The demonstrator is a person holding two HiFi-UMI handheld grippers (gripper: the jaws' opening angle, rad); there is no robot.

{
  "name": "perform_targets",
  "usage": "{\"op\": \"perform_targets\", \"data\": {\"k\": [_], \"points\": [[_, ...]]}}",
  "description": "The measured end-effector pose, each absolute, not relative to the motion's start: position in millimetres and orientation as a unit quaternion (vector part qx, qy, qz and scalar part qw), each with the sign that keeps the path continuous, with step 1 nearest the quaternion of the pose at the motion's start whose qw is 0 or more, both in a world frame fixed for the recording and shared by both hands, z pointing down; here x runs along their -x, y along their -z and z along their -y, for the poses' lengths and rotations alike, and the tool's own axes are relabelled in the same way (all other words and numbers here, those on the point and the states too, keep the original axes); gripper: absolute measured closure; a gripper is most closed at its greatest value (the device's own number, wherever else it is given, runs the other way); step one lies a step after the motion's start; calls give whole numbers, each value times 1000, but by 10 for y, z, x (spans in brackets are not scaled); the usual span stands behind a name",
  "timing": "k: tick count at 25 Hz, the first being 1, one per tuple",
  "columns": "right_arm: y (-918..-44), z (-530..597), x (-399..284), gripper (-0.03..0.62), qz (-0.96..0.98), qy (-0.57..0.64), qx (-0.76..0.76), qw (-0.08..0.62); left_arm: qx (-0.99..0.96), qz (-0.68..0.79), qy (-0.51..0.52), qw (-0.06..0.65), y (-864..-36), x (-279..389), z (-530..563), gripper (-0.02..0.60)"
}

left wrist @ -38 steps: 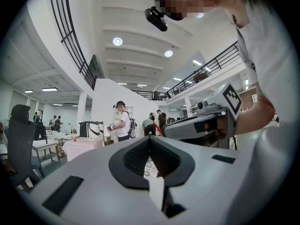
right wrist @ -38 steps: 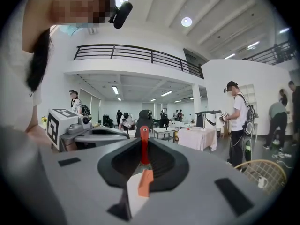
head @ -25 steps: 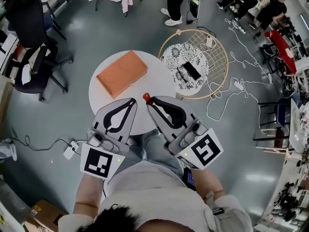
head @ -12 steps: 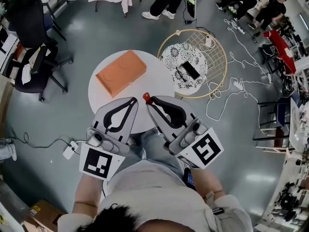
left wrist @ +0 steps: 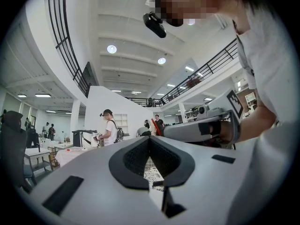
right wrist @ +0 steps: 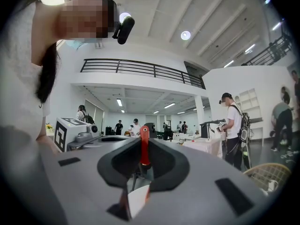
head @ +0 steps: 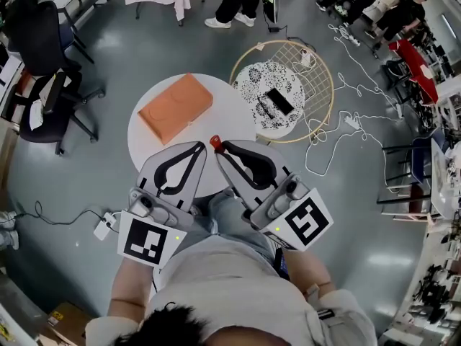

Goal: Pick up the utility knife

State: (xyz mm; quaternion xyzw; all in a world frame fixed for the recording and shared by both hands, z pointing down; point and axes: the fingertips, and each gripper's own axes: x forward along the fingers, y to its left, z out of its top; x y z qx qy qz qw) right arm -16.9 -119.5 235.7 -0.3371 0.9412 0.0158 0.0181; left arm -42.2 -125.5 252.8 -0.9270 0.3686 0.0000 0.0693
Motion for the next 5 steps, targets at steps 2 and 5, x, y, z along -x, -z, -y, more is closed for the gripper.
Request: {"op": "perform_targets", "data": {"k": [2, 5], "points": [[-2357, 1195, 166, 543, -941, -18, 339, 17, 927, -367, -1, 71, -2525, 417, 1257, 571], [-2359, 1198, 177, 543, -940, -20, 340, 15, 928, -365, -2, 72, -2525, 421, 1264, 571]]}}
